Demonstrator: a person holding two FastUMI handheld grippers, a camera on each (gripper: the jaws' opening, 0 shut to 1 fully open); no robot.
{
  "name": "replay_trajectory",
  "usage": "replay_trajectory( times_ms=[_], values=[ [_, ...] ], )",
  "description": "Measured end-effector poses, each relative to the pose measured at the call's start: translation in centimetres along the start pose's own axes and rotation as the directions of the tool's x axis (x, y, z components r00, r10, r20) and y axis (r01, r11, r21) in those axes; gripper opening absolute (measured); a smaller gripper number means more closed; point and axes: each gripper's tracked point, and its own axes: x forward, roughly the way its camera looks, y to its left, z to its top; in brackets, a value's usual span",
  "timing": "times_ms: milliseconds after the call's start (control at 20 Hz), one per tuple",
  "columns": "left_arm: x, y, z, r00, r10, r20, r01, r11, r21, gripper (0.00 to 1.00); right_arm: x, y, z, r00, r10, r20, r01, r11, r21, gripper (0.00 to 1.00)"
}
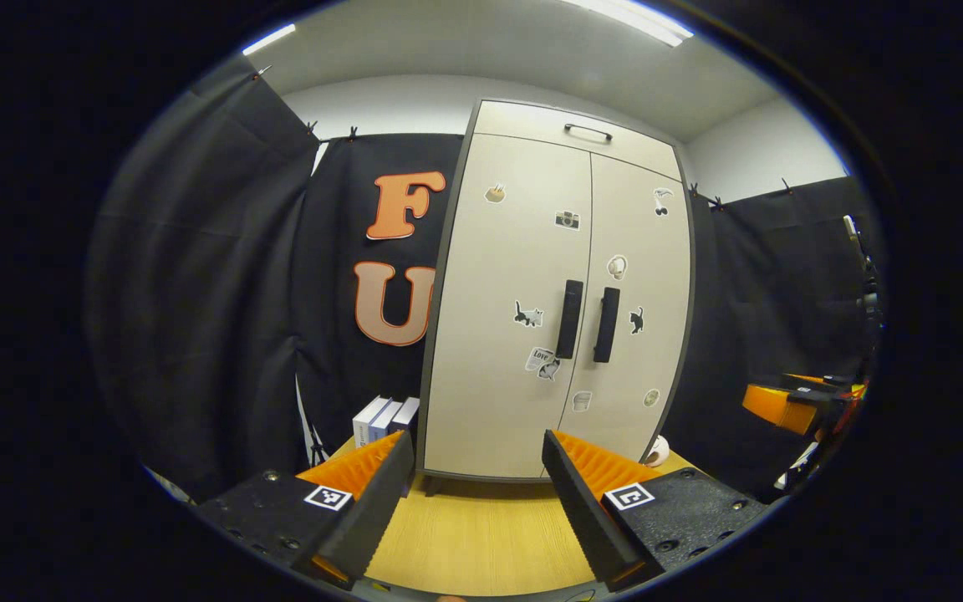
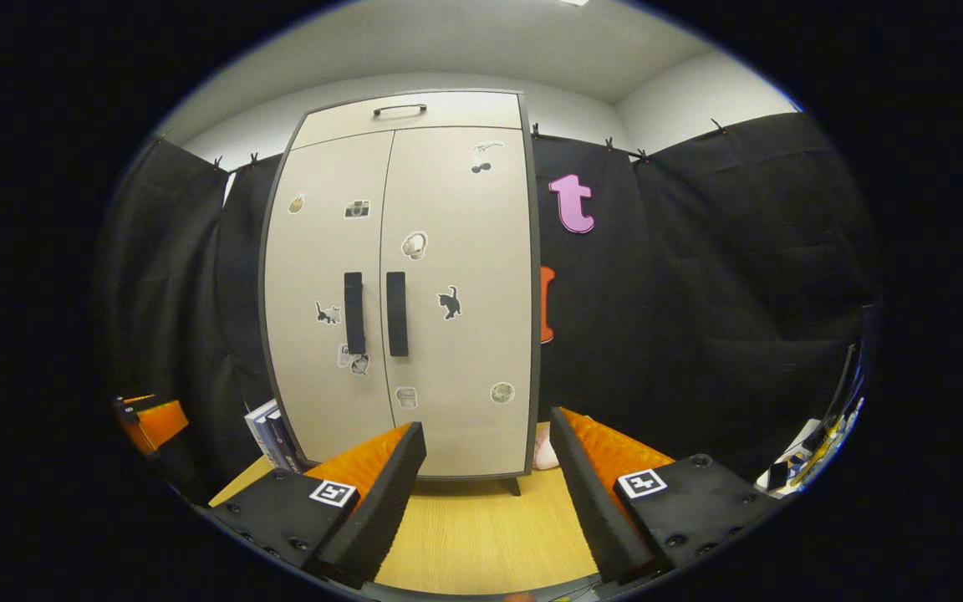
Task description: Open the right door of the double-door shoe cabinet with the right hand, and open the left door with the left hand.
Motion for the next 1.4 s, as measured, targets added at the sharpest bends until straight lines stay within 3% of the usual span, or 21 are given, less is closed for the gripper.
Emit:
replay_trajectory(
  times_ms=[150, 200, 300, 350, 400, 550, 1000, 1400],
  values=[
    [0.2, 0.6, -0.1, 1.000, 0.007, 0.001, -0.007, 1.000, -0.004, 0.95, 2.7, 1.5, 0.5, 1.000, 0.017, -0.024, -0.017, 1.000, -0.008, 0.98],
    [0.4, 0.9, -0.2, 1.000, 0.010, -0.002, -0.010, 1.000, -0.003, 0.95, 3.6, 2.3, 0.9, 0.999, 0.029, -0.029, -0.029, 1.000, 0.000, 0.94],
    [0.8, 1.1, -0.6, 1.000, 0.012, -0.011, -0.012, 1.000, 0.003, 0.95, 5.5, 3.7, 1.6, 0.998, 0.055, -0.029, -0.055, 0.998, 0.016, 0.98],
    [0.9, 1.3, -0.6, 1.000, 0.015, -0.014, -0.015, 1.000, 0.007, 0.95, 6.5, 4.4, 2.2, 0.998, 0.063, -0.024, -0.062, 0.998, 0.020, 0.94],
    [1.1, 1.6, -0.7, 1.000, 0.020, -0.014, -0.020, 1.000, 0.009, 0.95, 7.6, 5.0, 2.7, 0.997, 0.067, -0.021, -0.067, 0.998, 0.022, 0.98],
    [1.6, 2.3, -1.1, 0.999, 0.031, -0.015, -0.031, 0.999, 0.007, 0.95, 10.3, 7.0, 3.6, 0.995, 0.096, -0.019, -0.095, 0.995, 0.013, 0.98],
    [4.1, 3.9, -3.2, 0.996, 0.054, -0.071, -0.054, 0.999, 0.006, 0.95, 17.8, 9.9, 6.2, 0.995, 0.101, -0.008, -0.101, 0.995, 0.018, 0.98],
    [5.5, 5.0, -2.4, 0.997, 0.066, -0.051, -0.065, 0.998, 0.016, 0.95, 22.9, 12.3, 6.6, 0.992, 0.123, -0.029, -0.122, 0.992, 0.040, 0.97]
  ],
)
